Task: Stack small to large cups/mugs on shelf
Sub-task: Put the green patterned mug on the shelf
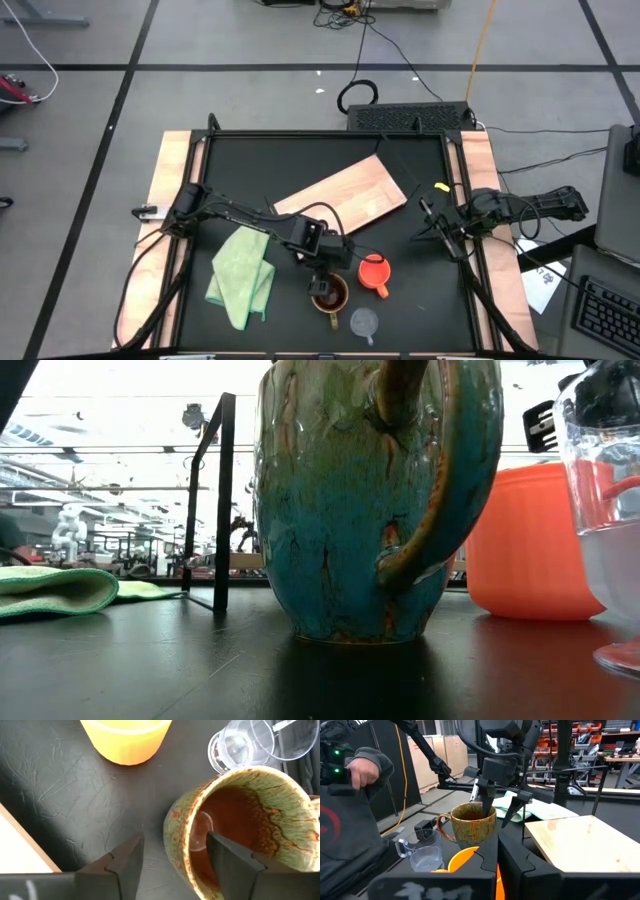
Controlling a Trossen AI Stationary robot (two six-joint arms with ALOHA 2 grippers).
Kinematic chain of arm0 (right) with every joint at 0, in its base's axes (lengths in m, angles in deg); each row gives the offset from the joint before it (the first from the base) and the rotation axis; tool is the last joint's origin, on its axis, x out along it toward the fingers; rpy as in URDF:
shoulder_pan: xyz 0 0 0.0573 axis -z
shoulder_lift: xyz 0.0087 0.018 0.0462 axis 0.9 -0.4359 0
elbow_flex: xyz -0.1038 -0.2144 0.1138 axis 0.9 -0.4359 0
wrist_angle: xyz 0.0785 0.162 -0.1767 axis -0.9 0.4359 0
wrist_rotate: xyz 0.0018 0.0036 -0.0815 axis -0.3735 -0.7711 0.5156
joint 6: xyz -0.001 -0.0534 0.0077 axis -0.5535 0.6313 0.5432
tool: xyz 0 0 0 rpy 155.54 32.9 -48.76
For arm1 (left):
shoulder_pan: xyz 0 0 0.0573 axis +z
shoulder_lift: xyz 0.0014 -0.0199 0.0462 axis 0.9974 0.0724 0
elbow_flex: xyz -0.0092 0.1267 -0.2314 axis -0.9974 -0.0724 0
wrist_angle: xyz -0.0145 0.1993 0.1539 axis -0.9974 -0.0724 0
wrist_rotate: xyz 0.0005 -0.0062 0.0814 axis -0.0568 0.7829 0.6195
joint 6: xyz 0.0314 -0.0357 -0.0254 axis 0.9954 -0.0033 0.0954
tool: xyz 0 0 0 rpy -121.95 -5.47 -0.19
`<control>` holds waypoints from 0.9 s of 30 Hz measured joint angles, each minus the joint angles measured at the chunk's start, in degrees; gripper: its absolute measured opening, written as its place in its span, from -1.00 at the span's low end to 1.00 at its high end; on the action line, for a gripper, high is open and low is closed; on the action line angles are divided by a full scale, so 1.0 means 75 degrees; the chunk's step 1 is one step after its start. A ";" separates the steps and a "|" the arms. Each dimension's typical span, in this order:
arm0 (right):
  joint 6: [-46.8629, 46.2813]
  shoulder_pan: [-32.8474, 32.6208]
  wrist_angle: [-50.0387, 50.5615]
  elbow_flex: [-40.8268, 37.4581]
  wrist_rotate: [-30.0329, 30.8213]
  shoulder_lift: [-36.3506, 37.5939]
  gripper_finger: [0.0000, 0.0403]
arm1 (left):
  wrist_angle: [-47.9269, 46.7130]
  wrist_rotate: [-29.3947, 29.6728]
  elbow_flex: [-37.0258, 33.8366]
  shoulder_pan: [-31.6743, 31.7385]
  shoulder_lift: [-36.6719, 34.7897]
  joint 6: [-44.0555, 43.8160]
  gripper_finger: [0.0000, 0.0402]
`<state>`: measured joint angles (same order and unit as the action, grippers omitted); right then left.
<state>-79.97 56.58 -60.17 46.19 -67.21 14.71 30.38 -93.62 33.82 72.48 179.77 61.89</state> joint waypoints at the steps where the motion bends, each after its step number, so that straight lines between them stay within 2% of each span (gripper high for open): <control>1: 0.0000 -0.0003 -0.0006 0.0000 0.0000 -0.0011 -1.00 | 0.0003 0.0005 0.0000 0.0004 0.0000 0.0049 -0.01; 18: 0.0000 -0.0001 0.0145 -0.0003 0.0000 -0.0014 -1.00 | 0.0026 -0.0018 0.0000 0.0176 0.0000 0.0096 -0.67; 22: 0.0003 0.0000 0.0272 -0.0001 0.0000 -0.0014 -1.00 | 0.0047 -0.0007 0.0000 0.0182 -0.0001 0.0078 -0.89; 27: 0.0082 0.0000 0.0335 -0.0003 0.0000 -0.0014 -1.00 | 0.0057 0.0020 0.0000 0.0190 -0.0003 -0.0293 -0.92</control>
<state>-79.35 56.58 -57.65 46.17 -67.21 14.61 30.81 -93.48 33.82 73.90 179.75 59.70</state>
